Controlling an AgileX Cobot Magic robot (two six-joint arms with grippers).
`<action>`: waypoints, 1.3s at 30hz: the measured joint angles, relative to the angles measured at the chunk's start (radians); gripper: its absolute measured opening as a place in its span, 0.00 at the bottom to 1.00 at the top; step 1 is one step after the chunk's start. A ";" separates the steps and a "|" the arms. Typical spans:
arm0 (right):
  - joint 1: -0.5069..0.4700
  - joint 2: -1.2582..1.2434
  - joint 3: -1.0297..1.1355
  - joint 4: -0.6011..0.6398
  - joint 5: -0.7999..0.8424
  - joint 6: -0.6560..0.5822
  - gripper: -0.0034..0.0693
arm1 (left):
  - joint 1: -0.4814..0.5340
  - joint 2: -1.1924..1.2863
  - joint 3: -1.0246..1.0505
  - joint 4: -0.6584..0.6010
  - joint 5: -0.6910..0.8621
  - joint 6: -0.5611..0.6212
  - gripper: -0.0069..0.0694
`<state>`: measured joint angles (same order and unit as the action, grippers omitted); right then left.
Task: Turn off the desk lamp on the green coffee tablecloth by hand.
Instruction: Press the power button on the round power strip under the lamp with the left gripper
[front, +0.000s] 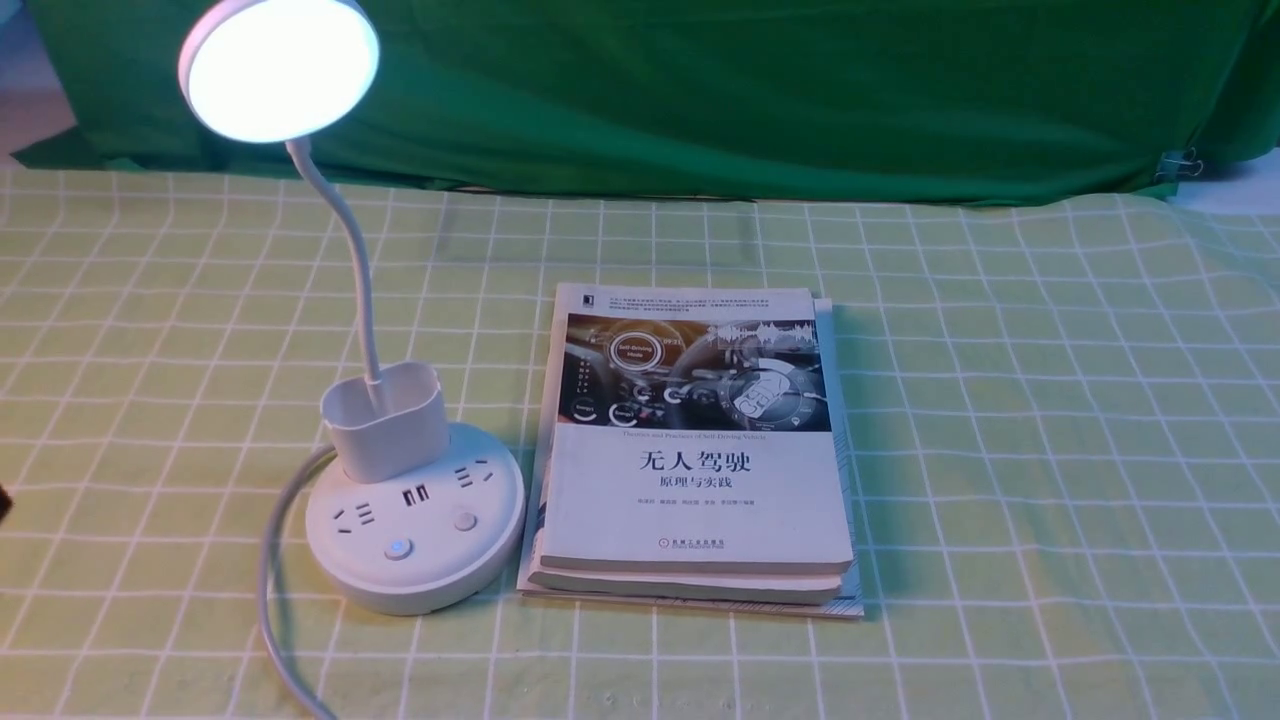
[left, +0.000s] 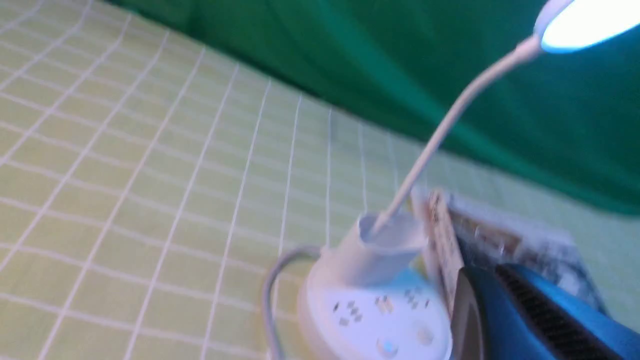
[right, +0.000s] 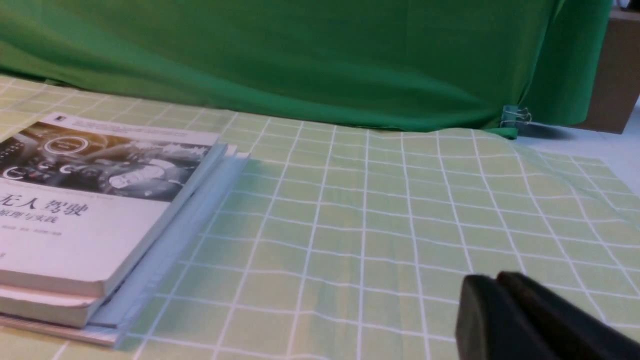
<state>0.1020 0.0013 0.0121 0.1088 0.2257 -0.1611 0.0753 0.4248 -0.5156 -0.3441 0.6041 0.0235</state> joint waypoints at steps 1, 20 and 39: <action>0.000 0.000 0.000 0.000 0.000 0.000 0.09 | -0.002 0.072 -0.052 0.001 0.071 0.041 0.10; -0.010 0.000 0.000 -0.054 -0.244 0.263 0.09 | -0.535 1.000 -0.469 0.277 0.329 0.009 0.10; -0.010 0.000 0.000 -0.055 -0.244 0.263 0.09 | -0.534 1.169 -0.556 0.327 0.278 0.009 0.10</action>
<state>0.0919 0.0013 0.0121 0.0535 -0.0180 0.1016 -0.4587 1.5940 -1.0716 -0.0168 0.8817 0.0321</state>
